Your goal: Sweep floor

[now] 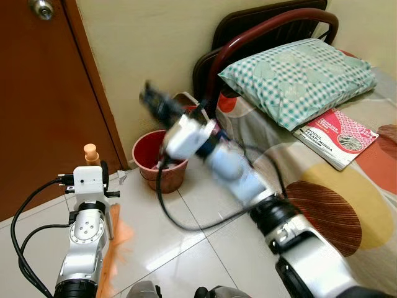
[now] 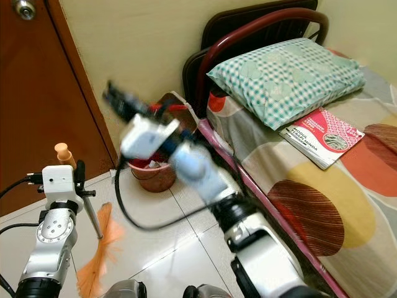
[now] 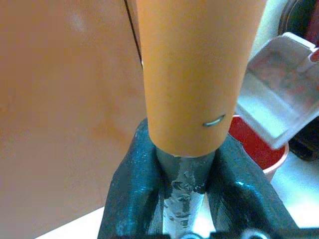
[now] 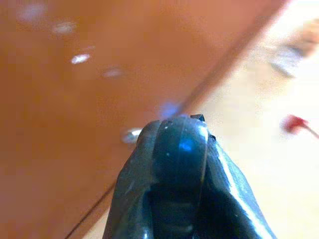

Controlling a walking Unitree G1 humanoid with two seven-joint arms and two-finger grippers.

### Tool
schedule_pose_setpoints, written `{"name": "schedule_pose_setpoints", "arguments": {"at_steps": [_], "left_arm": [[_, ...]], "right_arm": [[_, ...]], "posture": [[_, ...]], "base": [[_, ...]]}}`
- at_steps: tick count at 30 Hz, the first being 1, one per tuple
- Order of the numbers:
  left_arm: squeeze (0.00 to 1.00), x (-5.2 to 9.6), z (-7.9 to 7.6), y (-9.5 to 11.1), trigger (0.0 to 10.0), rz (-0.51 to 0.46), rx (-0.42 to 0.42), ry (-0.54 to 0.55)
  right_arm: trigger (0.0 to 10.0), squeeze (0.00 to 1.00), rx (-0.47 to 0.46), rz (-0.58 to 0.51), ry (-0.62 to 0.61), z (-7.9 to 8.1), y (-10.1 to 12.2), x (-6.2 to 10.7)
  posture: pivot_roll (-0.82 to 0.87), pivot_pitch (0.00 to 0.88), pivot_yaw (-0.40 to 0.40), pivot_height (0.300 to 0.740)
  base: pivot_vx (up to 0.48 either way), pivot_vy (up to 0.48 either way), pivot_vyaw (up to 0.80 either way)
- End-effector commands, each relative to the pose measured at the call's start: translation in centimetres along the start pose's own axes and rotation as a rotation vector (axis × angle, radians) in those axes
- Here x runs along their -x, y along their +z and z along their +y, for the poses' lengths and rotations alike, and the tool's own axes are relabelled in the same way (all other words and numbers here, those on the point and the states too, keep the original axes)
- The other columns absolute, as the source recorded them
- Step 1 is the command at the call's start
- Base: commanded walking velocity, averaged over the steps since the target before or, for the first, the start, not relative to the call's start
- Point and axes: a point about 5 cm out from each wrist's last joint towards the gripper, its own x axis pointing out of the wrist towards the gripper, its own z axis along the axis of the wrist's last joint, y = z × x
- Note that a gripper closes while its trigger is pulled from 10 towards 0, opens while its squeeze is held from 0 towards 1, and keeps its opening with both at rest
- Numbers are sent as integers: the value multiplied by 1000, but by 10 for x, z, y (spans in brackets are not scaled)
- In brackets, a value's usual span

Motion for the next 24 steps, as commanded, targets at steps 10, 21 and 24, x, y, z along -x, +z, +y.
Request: {"name": "schedule_pose_setpoints", "arguments": {"at_steps": [10,21,24], "left_arm": [[0,-3,3,0,10000,-2,-25,33],[0,0,13,-8,10000,26,-40,79],[0,1,15,-9,10000,32,-45,86]], "right_arm": [[10000,0,-321,-6,-350,-72,19,-15],[10000,0,-685,184,-519,-66,-13,24],[10000,0,-711,207,-531,-62,-16,32]], "posture": [[60,43,-76,740],[62,34,-85,740],[67,34,-86,740]], "base": [[0,0,0],[0,0,0],[0,0,0]]}}
